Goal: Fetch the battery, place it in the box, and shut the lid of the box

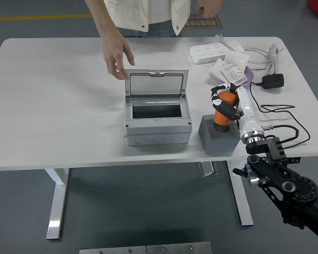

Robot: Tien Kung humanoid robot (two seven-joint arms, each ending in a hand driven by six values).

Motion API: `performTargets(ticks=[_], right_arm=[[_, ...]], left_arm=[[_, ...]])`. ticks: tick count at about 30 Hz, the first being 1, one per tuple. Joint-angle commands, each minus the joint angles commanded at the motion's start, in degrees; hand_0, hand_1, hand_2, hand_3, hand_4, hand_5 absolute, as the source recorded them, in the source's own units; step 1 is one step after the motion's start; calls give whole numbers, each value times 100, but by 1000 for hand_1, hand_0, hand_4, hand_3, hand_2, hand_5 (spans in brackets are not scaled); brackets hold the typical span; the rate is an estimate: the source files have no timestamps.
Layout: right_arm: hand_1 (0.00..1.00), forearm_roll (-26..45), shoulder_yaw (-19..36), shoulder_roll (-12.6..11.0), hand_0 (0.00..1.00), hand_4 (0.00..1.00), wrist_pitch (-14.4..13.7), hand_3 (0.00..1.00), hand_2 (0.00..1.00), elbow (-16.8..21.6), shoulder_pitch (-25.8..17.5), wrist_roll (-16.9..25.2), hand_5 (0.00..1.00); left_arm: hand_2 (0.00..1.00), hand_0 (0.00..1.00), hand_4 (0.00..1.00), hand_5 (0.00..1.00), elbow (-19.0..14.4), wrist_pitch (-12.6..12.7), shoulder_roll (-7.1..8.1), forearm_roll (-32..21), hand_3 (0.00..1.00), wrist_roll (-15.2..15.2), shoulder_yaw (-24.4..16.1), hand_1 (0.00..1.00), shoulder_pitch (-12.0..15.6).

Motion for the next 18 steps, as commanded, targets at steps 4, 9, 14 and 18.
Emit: performTargets(ticks=[4, 9, 14, 18], right_arm=[[300, -664, -45, -76, 258, 2, 113, 211, 312, 263, 43, -423, 2], [230, -1658, -146, -148, 182, 2, 265, 212, 266, 597, 121, -946, 2], [166, -2706, -418, -187, 77, 2, 311, 210, 224, 768, 340, -1409, 2], [166, -3388, -712, -202, 77, 2, 377, 210, 224, 728, 655, -1675, 2]], left_arm=[[553, 578, 555, 2, 0, 4, 9, 6, 572, 3, -14, 584, 0], [554, 578, 557, 2, 0, 16, 19, 21, 571, 9, -38, 585, 9], [555, 578, 564, 10, 0, 29, 28, 50, 571, 21, -82, 589, 16], [555, 578, 564, 10, 0, 34, 32, 52, 571, 28, -104, 589, 17]])
